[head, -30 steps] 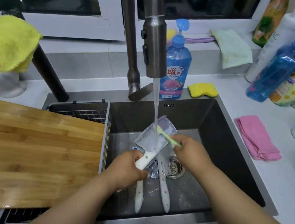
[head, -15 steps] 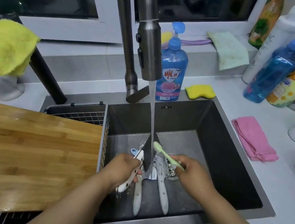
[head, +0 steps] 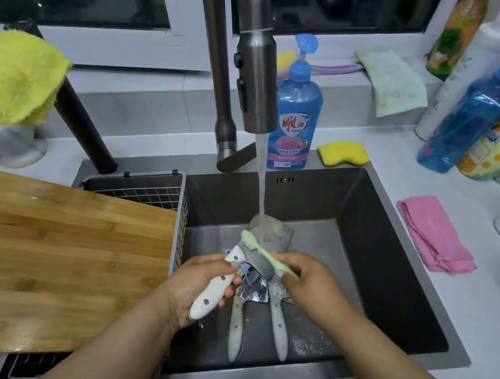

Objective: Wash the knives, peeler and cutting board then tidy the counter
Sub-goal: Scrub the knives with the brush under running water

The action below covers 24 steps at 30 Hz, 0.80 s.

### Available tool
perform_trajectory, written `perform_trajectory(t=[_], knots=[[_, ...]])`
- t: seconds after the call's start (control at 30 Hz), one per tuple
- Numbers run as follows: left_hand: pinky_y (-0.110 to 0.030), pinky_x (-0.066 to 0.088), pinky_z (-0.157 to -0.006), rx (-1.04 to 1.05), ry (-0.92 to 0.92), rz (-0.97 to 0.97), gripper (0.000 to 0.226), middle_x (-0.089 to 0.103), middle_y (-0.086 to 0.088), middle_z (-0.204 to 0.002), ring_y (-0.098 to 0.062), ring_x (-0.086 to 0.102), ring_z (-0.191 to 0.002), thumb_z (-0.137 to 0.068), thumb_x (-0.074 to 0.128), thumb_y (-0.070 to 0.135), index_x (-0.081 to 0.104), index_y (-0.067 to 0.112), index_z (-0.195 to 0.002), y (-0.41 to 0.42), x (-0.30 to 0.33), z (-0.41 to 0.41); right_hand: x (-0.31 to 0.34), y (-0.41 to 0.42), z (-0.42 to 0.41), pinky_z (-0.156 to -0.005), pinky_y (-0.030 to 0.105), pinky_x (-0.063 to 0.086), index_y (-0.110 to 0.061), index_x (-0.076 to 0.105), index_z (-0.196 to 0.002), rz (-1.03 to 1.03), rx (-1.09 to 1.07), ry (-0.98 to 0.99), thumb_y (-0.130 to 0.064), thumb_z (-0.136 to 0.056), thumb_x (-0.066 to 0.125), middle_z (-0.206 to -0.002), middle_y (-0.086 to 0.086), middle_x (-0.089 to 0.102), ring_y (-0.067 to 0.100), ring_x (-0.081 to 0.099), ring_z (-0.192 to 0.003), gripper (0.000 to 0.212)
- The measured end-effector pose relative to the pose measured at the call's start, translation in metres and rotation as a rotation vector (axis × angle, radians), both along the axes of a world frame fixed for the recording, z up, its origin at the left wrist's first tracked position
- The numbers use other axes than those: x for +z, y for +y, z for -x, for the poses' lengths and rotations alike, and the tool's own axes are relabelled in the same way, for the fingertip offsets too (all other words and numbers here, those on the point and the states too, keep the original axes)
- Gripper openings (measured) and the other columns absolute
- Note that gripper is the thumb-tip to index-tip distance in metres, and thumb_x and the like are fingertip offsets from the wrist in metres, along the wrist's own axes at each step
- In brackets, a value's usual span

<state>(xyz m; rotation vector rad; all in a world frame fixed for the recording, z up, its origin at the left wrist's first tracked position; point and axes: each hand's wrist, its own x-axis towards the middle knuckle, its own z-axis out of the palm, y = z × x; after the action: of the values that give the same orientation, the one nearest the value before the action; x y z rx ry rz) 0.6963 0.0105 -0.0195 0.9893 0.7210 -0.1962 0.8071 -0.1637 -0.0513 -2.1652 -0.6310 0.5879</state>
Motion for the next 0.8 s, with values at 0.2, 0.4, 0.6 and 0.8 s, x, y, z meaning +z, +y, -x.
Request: perform_trajectory(t=[0.2,0.4,0.6,0.8], knots=[[-0.018,0.038,-0.035,-0.033,-0.02,0.031,0.026,0.057,-0.013,-0.069,-0.017,0.048,-0.046,-0.074,0.062,0.004,0.059,0.001,-0.1,0.001,0.001,0.006,0.002,0.004,-0.035,-0.073,0.027,0.047,-0.031,0.064,-0.118,0.162,-0.123,-0.107,-0.019,-0.091,0.056,-0.109,0.001,0.066,0.024,0.063,-0.087,0.03],[-0.017,0.037,-0.035,-0.046,0.007,-0.058,0.019,0.059,-0.011,-0.065,-0.016,0.049,-0.043,-0.087,0.053,-0.002,0.059,0.0,-0.105,0.003,0.005,0.007,0.017,0.007,-0.006,-0.078,0.026,0.047,-0.027,0.067,-0.117,0.029,0.017,-0.044,-0.014,-0.09,0.06,-0.1,-0.005,0.064,0.016,0.062,-0.089,0.031],[-0.018,0.038,-0.037,-0.078,0.003,-0.109,0.018,0.062,-0.012,-0.068,-0.016,0.05,-0.044,-0.089,0.054,-0.001,0.061,0.002,-0.105,0.002,0.017,0.009,-0.003,0.011,-0.025,-0.069,0.024,0.044,-0.025,0.064,-0.119,0.125,-0.149,-0.077,-0.019,-0.092,0.055,-0.106,0.002,0.067,0.019,0.063,-0.084,0.03],[-0.022,0.046,-0.039,-0.032,0.017,-0.313,0.031,0.064,-0.011,-0.067,-0.02,0.056,-0.047,-0.085,0.059,-0.009,0.065,0.012,-0.107,0.004,0.024,0.013,-0.018,0.012,-0.016,-0.067,0.025,0.044,-0.029,0.062,-0.118,0.216,-0.18,-0.067,-0.018,-0.09,0.052,-0.107,0.004,0.067,0.023,0.064,-0.085,0.032]])
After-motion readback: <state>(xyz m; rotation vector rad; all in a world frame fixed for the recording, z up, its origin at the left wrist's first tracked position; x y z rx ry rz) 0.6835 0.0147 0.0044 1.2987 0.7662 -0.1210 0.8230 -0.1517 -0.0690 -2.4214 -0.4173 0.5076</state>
